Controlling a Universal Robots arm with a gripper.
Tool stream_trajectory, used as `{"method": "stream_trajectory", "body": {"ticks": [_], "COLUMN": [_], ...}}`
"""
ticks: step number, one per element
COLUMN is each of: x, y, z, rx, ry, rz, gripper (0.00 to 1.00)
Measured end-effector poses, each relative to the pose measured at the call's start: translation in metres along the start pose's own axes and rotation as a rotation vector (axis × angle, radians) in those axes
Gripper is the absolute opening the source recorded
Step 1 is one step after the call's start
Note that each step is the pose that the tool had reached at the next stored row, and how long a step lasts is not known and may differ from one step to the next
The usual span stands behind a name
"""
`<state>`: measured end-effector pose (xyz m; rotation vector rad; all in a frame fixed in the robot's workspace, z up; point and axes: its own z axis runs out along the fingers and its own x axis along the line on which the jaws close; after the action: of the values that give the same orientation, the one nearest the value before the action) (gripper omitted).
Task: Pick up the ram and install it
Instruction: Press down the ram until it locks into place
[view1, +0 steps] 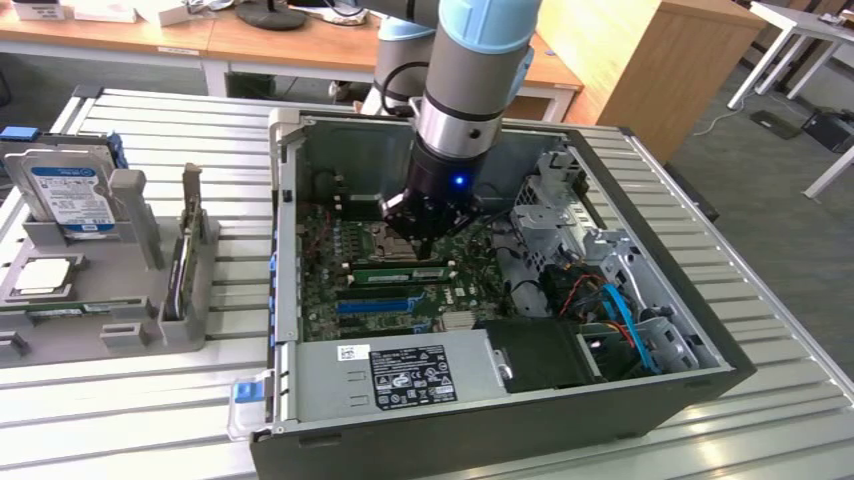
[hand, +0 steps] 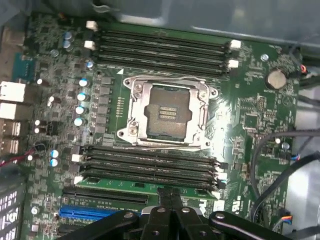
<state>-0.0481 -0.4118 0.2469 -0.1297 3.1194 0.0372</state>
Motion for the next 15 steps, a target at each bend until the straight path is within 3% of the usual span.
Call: {"method": "stream_trajectory", "body": {"ticks": [7,15], "x": [0.0,0.0], "y": [0.0,0.0], "z": [0.0002,0.0003], "rx": [0.0068,0.0093], "ry": [-0.001,-0.0012], "rz": [0.063,0.074], "gripper": [0.11,0.11]}}
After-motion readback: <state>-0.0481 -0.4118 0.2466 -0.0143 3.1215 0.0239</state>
